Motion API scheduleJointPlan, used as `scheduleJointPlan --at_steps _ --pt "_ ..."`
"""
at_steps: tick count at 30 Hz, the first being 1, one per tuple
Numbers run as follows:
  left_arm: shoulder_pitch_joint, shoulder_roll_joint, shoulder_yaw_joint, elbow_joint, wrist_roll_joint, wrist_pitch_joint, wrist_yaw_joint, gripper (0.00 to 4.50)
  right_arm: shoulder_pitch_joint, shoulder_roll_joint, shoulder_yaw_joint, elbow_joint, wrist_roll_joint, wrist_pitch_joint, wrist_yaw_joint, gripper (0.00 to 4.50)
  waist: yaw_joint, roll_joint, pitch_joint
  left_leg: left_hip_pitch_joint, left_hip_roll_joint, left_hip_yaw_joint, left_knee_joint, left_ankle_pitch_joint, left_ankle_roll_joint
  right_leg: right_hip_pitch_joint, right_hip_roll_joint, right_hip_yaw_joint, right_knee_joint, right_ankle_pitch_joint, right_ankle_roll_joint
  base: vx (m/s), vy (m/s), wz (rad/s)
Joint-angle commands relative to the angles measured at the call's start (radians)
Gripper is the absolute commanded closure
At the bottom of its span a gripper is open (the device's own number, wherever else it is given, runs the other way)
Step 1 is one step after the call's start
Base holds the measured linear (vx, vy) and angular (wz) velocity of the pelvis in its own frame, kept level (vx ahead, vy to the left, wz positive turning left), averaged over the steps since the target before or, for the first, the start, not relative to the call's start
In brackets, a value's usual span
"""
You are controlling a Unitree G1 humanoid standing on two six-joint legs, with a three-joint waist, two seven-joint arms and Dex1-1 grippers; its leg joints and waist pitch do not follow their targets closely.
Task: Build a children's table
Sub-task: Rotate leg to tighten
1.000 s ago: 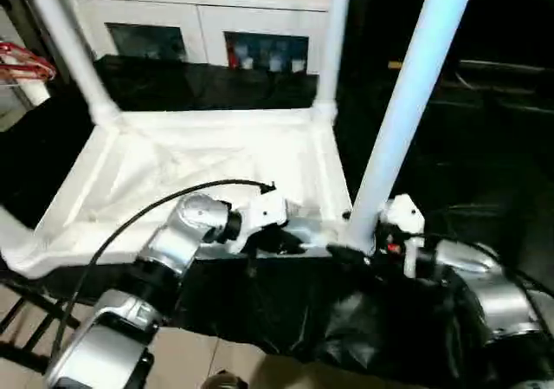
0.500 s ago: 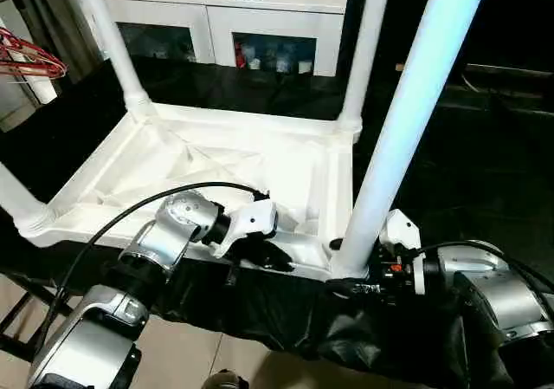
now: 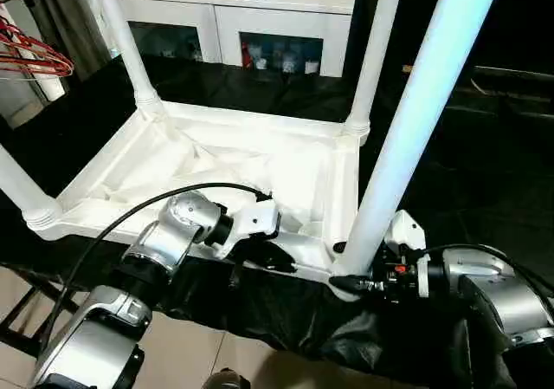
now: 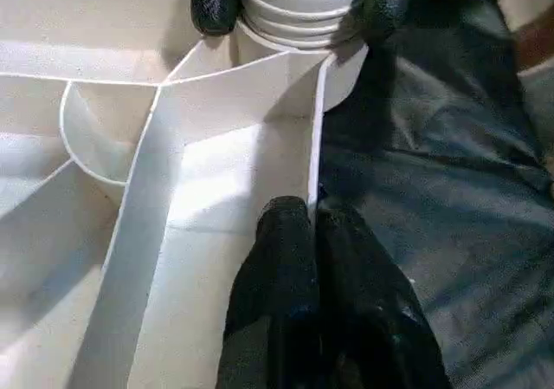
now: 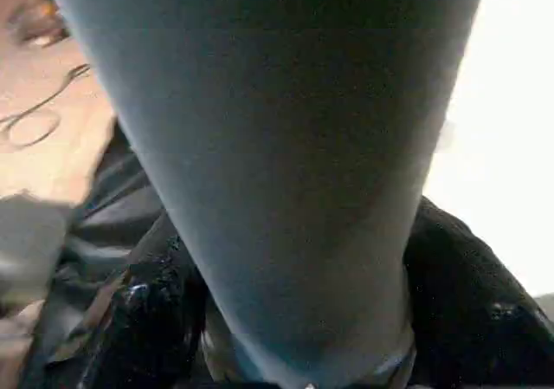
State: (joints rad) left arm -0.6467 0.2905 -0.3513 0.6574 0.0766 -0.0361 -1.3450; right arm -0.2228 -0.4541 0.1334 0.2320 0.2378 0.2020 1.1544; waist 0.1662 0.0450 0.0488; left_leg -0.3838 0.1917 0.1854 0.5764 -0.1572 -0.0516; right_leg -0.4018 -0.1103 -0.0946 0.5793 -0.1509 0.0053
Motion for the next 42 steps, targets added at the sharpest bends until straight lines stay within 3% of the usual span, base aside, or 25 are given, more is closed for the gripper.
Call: scheduleJointPlan --at_steps 1,6,8,9,12,13,17,18,22,24,27,31,37,42 --pt "-0.049 -0.07 0.046 0.003 -0.004 0.023 0.181 4.5 -0.014 0.093 0.049 0.004 0.0 -0.03 -0.067 1.78 -0.007 -0.019 -0.064 0.023 0.042 -0.018 -0.073 -0.356 0.016 0.037 -0.059 0.042 -0.078 -0.436 -0.172 0.0 0.0 0.0" --pt "-0.074 -0.126 0.067 0.027 0.013 0.058 0.316 4.5 -0.053 0.194 0.016 0.096 -0.067 -0.042 -0.291 1.8 -0.031 -0.02 -0.06 0.023 0.036 -0.025 -0.076 -0.383 0.002 0.037 -0.06 0.033 -0.093 -0.532 -0.124 0.0 0.0 0.0" --pt "-0.081 -0.144 0.071 0.032 0.017 0.07 0.353 4.5 -0.071 0.227 0.002 0.129 -0.087 -0.023 -0.38 1.8 -0.035 -0.017 -0.06 0.024 0.034 -0.025 -0.075 -0.389 -0.002 0.033 -0.058 0.033 -0.095 -0.535 -0.122 0.0 0.0 0.0" --pt "-0.092 -0.173 0.075 0.041 0.029 0.085 0.417 4.5 -0.106 0.286 -0.027 0.186 -0.109 0.002 -0.518 1.8 -0.042 -0.014 -0.059 0.024 0.032 -0.027 -0.076 -0.398 -0.009 0.033 -0.057 0.03 -0.095 -0.539 -0.122 0.0 0.0 0.0" --pt "-0.098 -0.211 0.07 0.051 0.059 0.093 0.489 4.5 -0.168 0.362 -0.067 0.289 -0.146 -0.005 -0.703 1.8 -0.06 -0.015 -0.059 0.027 0.028 -0.029 -0.075 -0.421 -0.021 0.03 -0.056 0.026 -0.1 -0.562 -0.115 0.0 0.0 0.0" --pt "-0.097 -0.221 0.068 0.051 0.066 0.094 0.506 4.5 -0.184 0.38 -0.072 0.318 -0.16 -0.024 -0.744 1.8 -0.065 -0.01 -0.059 0.027 0.028 -0.03 -0.075 -0.426 -0.019 0.03 -0.057 0.027 -0.102 -0.558 -0.115 0.0 0.0 0.0" --pt "-0.085 -0.234 0.052 0.038 0.075 0.086 0.518 4.5 -0.21 0.406 -0.06 0.363 -0.202 -0.106 -0.797 1.8 -0.069 -0.014 -0.064 0.022 0.029 -0.025 -0.076 -0.399 0.001 0.033 -0.053 0.033 -0.095 -0.466 -0.133 0.0 0.0 0.0" --pt "-0.084 -0.234 0.052 0.036 0.073 0.086 0.515 4.5 -0.21 0.408 -0.061 0.363 -0.201 -0.109 -0.797 1.24 -0.067 -0.014 -0.065 0.02 0.03 -0.025 -0.076 -0.391 0.004 0.035 -0.053 0.033 -0.092 -0.45 -0.138 0.0 0.0 0.0" --pt "-0.065 -0.216 0.05 0.016 0.055 0.058 0.468 4.5 -0.209 0.414 -0.075 0.358 -0.182 -0.12 -0.76 0.89 -0.063 -0.012 -0.069 0.013 0.032 -0.021 -0.075 -0.327 0.025 0.043 -0.051 0.038 -0.074 -0.328 -0.178 0.0 0.0 0.0" --pt "-0.053 -0.186 0.048 0.008 0.043 0.035 0.417 4.5 -0.184 0.367 -0.047 0.319 -0.182 -0.137 -0.674 0.65 -0.062 -0.01 -0.072 0.009 0.032 -0.02 -0.072 -0.304 0.038 0.05 -0.051 0.038 -0.066 -0.269 -0.195 0.0 0.0 0.0" --pt "-0.047 -0.169 0.043 0.005 0.039 0.023 0.387 4.5 -0.169 0.34 -0.035 0.296 -0.178 -0.144 -0.631 0.57 -0.063 -0.01 -0.074 0.011 0.033 -0.017 -0.069 -0.279 0.052 0.049 -0.049 0.039 -0.062 -0.228 -0.211 0.0 0.0 0.0" --pt "-0.037 -0.117 0.032 0.004 0.034 -0.012 0.299 4.5 -0.117 0.241 0.003 0.21 -0.141 -0.178 -0.419 0.57 -0.053 -0.009 -0.075 0.012 0.036 -0.015 -0.064 -0.26 0.073 0.051 -0.047 0.04 -0.056 -0.181 -0.227 0.0 0.0 0.0" --pt "-0.042 -0.066 0.023 0.014 0.023 -0.05 0.205 4.5 -0.077 0.145 0.028 0.114 -0.075 -0.154 -0.193 0.57 -0.031 -0.009 -0.069 0.023 0.043 -0.012 -0.069 -0.327 0.059 0.044 -0.048 0.042 -0.065 -0.281 -0.218 0.0 0.0 0.0" --pt "-0.047 -0.025 0.017 0.02 0.011 -0.079 0.128 4.5 -0.048 0.061 0.07 0.046 -0.036 -0.12 -0.031 0.57 -0.016 -0.013 -0.068 0.02 0.044 -0.014 -0.071 -0.335 0.049 0.045 -0.053 0.044 -0.068 -0.336 -0.196 0.0 0.0 0.0"
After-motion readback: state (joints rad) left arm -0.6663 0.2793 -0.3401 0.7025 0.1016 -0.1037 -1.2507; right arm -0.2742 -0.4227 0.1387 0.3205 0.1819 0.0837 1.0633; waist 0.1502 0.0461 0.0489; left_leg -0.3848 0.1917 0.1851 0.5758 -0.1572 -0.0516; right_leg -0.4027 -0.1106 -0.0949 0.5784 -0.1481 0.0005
